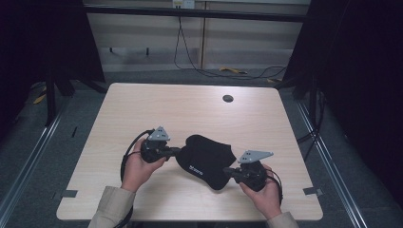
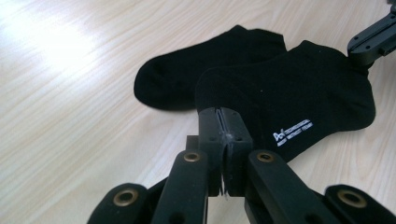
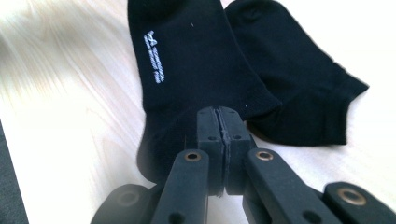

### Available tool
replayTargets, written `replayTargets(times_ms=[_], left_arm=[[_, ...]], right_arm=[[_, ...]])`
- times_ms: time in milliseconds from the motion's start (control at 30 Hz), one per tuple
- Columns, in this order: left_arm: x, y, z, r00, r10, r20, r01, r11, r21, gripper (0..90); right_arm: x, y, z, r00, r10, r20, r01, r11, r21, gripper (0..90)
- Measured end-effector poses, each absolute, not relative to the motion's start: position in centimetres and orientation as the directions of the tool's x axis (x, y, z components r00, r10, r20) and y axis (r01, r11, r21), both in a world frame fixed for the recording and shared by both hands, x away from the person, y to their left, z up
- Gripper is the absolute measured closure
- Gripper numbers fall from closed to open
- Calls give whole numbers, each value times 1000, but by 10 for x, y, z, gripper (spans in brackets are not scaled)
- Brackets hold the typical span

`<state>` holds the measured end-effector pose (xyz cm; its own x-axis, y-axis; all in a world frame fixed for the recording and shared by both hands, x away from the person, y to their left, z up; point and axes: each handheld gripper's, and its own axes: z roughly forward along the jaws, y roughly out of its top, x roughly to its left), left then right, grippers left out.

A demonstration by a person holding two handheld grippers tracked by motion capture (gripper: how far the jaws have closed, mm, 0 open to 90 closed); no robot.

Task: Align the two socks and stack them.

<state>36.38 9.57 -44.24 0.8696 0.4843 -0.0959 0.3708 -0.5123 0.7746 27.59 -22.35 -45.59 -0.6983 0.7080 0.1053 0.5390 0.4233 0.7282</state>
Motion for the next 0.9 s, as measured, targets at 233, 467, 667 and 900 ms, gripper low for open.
replayTargets(times_ms=[233, 467, 667, 900], left_arm=[[377, 89, -438, 861, 498, -100, 379, -498, 780, 885], [390, 81, -444, 850, 515, -112, 399, -491, 775, 885], [403, 74, -441, 844, 526, -107, 405, -493, 771, 885], [418, 66, -451, 836, 535, -121, 429, -501, 752, 885]], right_arm=[[288, -230, -443, -694, 714, 91, 535, 427, 729, 887], [303, -240, -440, -679, 728, 100, 548, 411, 728, 887], [315, -244, -436, -670, 736, 93, 551, 410, 727, 887], [329, -245, -443, -662, 744, 93, 561, 410, 719, 887]])
